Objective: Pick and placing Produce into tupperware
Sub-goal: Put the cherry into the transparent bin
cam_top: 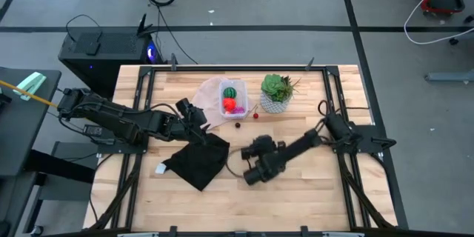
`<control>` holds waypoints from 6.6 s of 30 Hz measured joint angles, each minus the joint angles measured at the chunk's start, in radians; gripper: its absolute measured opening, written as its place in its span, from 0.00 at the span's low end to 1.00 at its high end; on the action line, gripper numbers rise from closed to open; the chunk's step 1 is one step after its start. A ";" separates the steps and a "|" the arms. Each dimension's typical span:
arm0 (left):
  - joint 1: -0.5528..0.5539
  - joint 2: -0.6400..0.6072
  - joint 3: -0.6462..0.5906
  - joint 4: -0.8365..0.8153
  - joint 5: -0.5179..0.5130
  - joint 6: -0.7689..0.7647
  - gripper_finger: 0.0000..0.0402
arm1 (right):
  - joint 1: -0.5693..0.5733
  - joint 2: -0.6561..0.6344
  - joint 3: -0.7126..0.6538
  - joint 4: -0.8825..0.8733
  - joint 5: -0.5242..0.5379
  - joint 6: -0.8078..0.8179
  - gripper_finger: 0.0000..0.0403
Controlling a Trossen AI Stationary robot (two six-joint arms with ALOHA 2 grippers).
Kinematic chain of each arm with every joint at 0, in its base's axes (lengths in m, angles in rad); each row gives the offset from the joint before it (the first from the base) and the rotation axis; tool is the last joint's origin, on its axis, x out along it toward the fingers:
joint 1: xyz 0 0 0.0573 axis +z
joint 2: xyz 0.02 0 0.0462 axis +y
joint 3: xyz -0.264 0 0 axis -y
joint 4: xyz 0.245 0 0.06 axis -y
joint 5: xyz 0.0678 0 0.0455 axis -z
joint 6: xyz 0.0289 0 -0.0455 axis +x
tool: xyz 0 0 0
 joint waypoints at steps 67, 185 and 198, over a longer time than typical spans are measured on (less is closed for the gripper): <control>0.010 0.000 0.000 0.189 0.008 0.349 0.75 | -0.209 0.003 -0.004 0.025 0.022 -0.230 0.57; -0.021 -0.035 0.477 0.117 -0.003 0.373 0.75 | -0.281 -0.665 0.215 0.111 -0.080 -1.104 0.23; -0.015 -0.034 0.512 0.077 -0.003 0.313 0.75 | -0.618 -0.551 0.455 0.078 -0.532 -1.477 0.23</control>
